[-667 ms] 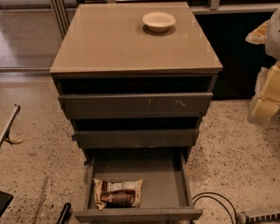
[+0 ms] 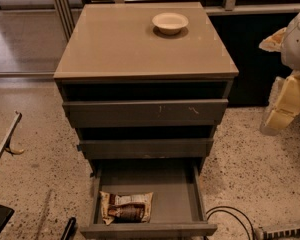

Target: Pick brown chip bag from bottom drawer and place on counter

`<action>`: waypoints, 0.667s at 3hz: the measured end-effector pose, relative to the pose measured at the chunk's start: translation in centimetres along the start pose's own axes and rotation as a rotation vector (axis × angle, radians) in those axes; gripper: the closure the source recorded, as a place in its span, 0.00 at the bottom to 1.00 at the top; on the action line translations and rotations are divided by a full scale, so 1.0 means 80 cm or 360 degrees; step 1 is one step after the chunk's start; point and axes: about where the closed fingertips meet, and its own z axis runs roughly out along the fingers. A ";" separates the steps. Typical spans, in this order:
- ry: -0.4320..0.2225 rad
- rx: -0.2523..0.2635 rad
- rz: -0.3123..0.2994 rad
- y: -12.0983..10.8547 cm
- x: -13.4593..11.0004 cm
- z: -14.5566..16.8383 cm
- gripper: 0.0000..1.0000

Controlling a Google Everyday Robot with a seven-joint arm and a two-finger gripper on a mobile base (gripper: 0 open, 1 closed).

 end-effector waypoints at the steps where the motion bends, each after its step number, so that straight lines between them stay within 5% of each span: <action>1: -0.0156 -0.0026 -0.0048 0.009 -0.010 0.054 0.00; 2: -0.0369 -0.0118 -0.0056 0.036 -0.022 0.146 0.00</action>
Offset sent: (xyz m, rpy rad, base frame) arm 0.0434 0.0887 -0.2031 0.4394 -0.0728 0.1421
